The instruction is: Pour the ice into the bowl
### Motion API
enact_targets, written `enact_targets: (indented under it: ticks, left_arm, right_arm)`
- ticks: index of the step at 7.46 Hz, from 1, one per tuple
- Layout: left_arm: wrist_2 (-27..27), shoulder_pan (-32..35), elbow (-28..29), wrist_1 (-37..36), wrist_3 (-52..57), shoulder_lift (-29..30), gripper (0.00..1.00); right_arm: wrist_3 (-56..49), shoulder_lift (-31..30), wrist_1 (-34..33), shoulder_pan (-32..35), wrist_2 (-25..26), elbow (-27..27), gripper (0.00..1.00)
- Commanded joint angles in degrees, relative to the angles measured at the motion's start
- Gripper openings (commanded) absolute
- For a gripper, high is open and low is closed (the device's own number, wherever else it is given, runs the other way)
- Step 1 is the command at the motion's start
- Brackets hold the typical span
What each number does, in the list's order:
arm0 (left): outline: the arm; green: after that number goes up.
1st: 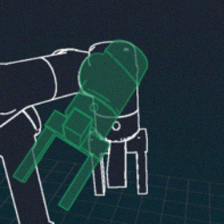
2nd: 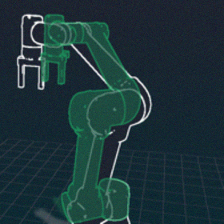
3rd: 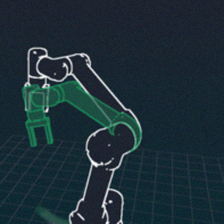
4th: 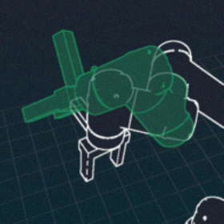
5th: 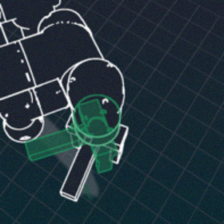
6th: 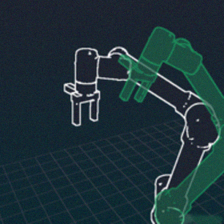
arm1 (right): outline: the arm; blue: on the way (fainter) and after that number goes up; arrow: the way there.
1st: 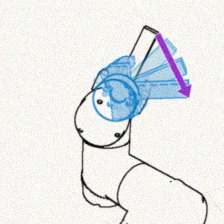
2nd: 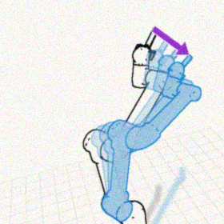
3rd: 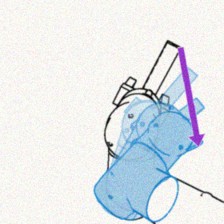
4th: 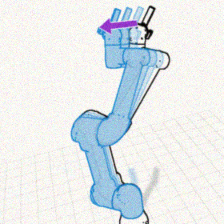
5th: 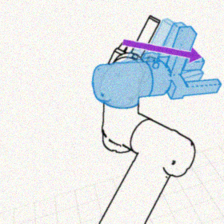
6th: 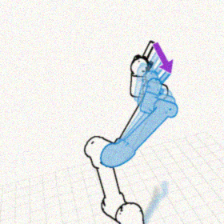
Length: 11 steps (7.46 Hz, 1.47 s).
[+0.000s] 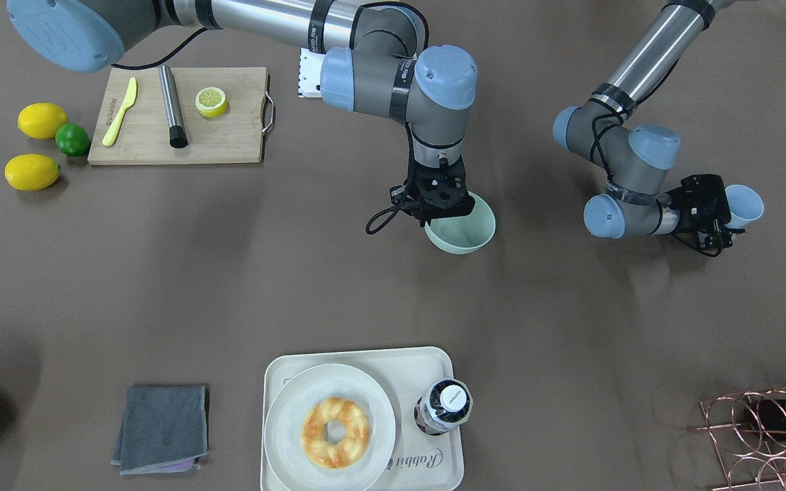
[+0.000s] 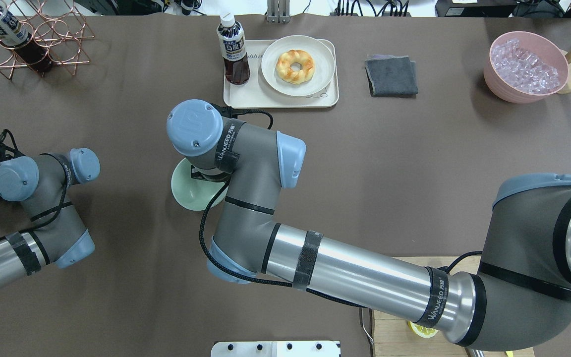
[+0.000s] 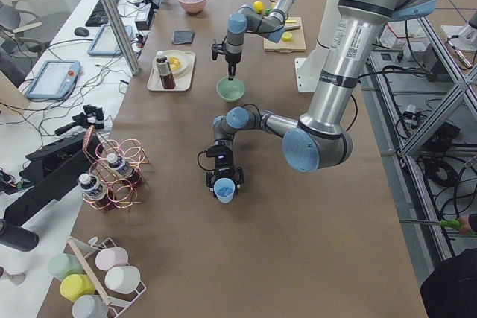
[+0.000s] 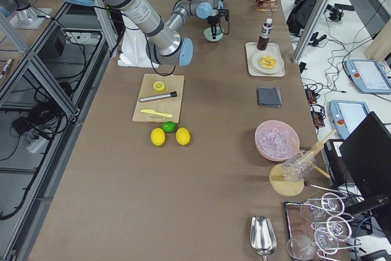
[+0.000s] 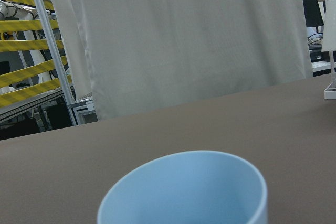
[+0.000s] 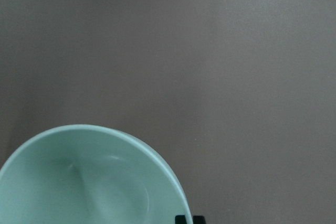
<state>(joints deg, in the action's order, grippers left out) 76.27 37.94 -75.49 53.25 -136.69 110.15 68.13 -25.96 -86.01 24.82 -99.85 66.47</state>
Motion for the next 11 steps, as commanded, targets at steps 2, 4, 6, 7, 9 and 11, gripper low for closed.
enact_targets:
  ticks: [2, 4, 6, 7, 9, 11]
  left_arm:
    - [0.4, -0.1, -0.1, 0.1, -0.6, -0.3, 0.66]
    - [0.5, 0.8, -0.6, 0.1, 1.0, 1.0, 0.64]
    - [0.6, 3.1, -7.3, -0.3, 5.3, 2.1, 0.64]
    - [0.5, 3.7, -11.0, -0.6, 6.1, 2.2, 0.64]
    - [0.4, 4.1, -18.2, -1.7, 7.7, 2.8, 0.64]
    - [0.4, 4.0, -22.8, -3.7, 8.8, 6.8, 0.63]
  right_arm:
    - [0.2, -1.6, 2.3, 0.3, 0.2, 0.2, 0.23]
    - [-0.4, -0.5, -4.9, 4.9, -3.0, 5.5, 0.6]
    - [-1.2, -0.4, -7.5, 9.8, -9.0, 8.5, 0.88]
    - [-2.8, -1.9, -7.4, 13.5, -12.3, 10.2, 0.92]
    - [-18.7, -10.6, -7.2, 22.5, -18.6, 16.7, 0.95]
    - [-34.2, -21.6, -6.8, 32.4, -26.1, 19.5, 0.98]
